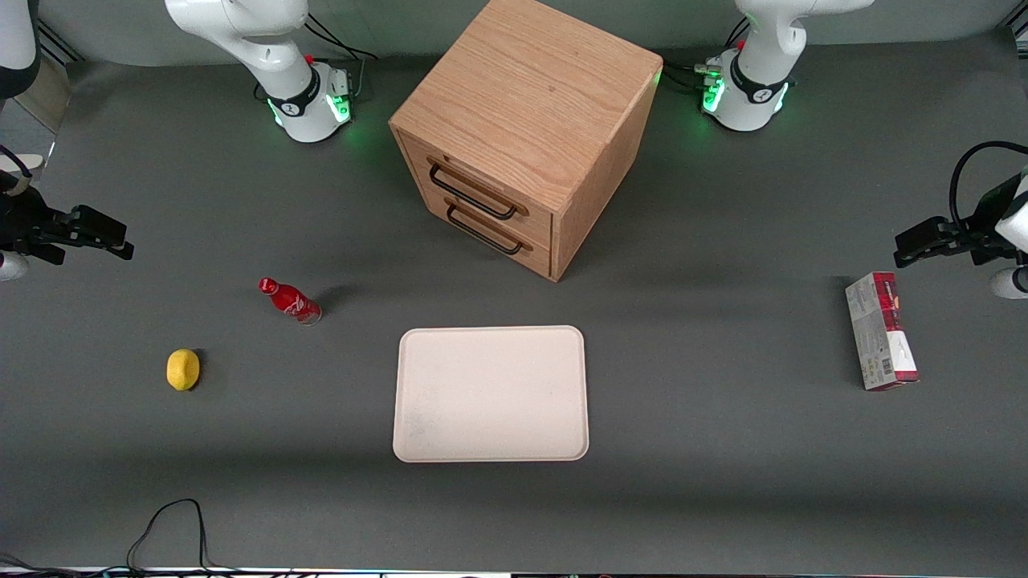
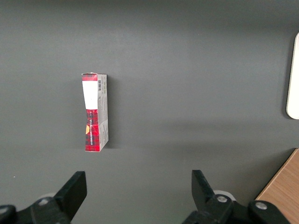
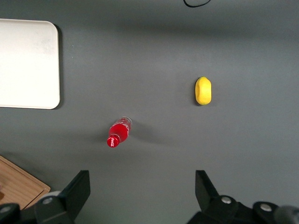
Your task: Open upper drawer
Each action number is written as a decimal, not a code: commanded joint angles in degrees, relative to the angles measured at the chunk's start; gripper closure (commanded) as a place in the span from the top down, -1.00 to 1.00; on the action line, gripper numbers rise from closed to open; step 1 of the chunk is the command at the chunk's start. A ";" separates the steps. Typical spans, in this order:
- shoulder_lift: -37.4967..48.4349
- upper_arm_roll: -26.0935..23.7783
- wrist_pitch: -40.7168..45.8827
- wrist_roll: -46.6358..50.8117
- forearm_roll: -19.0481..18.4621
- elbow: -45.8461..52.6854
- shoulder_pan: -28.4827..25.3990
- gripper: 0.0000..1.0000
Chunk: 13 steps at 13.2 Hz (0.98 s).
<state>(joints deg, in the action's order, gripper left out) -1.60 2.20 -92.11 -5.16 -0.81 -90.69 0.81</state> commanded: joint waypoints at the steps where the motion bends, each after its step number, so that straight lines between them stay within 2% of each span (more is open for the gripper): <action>1: 0.37 0.79 0.79 1.21 0.55 0.25 -0.90 1.00; 6: 0.28 -0.96 0.71 0.60 0.64 0.52 -2.47 1.00; 13: -1.82 -1.15 0.62 -3.00 2.22 0.87 -20.74 1.00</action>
<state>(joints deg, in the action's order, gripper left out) -2.30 0.41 -92.11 -5.70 0.34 -90.71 -15.81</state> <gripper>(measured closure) 0.000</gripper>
